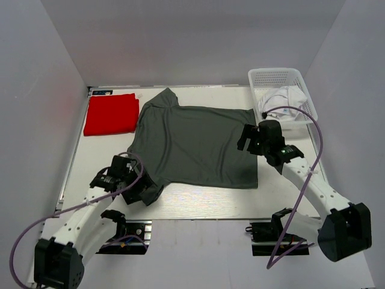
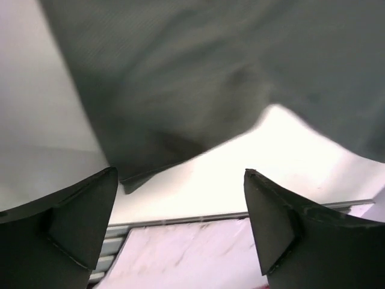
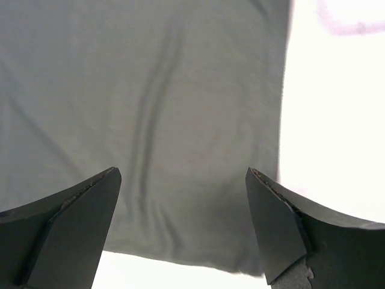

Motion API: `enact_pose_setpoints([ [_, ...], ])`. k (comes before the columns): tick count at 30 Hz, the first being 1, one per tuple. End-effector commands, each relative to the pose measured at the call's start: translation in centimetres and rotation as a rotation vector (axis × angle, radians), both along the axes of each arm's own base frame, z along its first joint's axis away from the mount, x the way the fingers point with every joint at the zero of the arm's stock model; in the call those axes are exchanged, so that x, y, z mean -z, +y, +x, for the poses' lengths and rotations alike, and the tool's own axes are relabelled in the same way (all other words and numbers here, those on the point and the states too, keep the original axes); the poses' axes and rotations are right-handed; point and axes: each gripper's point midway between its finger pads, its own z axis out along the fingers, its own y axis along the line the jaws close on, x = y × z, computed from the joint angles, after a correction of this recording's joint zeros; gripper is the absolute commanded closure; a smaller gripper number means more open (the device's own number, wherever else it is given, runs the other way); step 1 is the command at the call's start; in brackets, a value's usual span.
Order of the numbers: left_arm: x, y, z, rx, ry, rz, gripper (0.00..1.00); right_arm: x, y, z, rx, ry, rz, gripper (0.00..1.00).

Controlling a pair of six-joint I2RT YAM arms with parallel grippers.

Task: Fold and stack the t-shirts

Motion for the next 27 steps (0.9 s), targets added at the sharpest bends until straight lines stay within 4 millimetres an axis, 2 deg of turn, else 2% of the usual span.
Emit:
enact_pose_setpoints([
  [1, 1.4, -0.4, -1.2, -0.022, 0.12, -0.007, 0.07, 0.8, -2.7, -1.3, 0.106, 0.018, -0.066, 0.1],
  [4, 3.2, -0.1, -3.1, -0.032, 0.226, 0.024, 0.14, 1.2, -3.9, -1.9, 0.143, 0.032, -0.11, 0.1],
  [6, 3.6, -0.1, -3.8, -0.02, 0.263, 0.038, 0.25, 1.4, -4.4, -2.0, 0.154, 0.039, -0.129, 0.1],
  [8, 4.0, 0.1, -3.9, -0.025, 0.277, 0.062, 0.32, 1.7, -4.3, -2.2, 0.16, 0.043, -0.119, 0.1],
  [9, 4.2, 0.0, -4.1, -0.025, 0.295, 0.066, 0.39, 2.4, -4.1, -2.7, 0.151, 0.062, -0.105, 0.1],
  [12, 4.7, 0.3, -4.4, -0.033, 0.318, 0.097, 0.49, 3.3, -4.5, -3.5, 0.172, 0.096, -0.104, 0.1],
  [15, 4.8, 0.0, -3.4, -0.036, 0.286, 0.092, 0.57, 4.5, -4.4, -4.9, 0.167, 0.151, -0.092, 0.1],
  [16, 5.3, 0.4, -3.9, -0.04, 0.31, 0.112, 0.7, 4.8, -4.3, -5.4, 0.156, 0.162, -0.082, 0.1],
  [18, 5.3, 0.7, -3.4, -0.05, 0.301, 0.138, 0.96, 6.1, -4.3, -7.0, 0.153, 0.224, -0.077, 0.1],
  [19, 5.0, 0.7, -2.9, -0.054, 0.284, 0.142, 1.0, 6.5, -4.2, -7.4, 0.155, 0.246, -0.07, 0.1],
  [23, 3.8, 0.7, -1.2, -0.057, 0.199, 0.145, 1.0, 9.3, -4.2, -10.1, 0.155, 0.358, -0.055, 0.1],
  [24, 3.0, 0.6, -0.2, -0.052, 0.141, 0.137, 1.0, 9.7, -4.1, -10.3, 0.153, 0.366, -0.049, 0.1],
  [27, 1.8, 0.2, 0.9, -0.024, 0.054, 0.12, 1.0, 10.8, -3.5, -10.9, 0.143, 0.402, -0.019, 0.1],
])
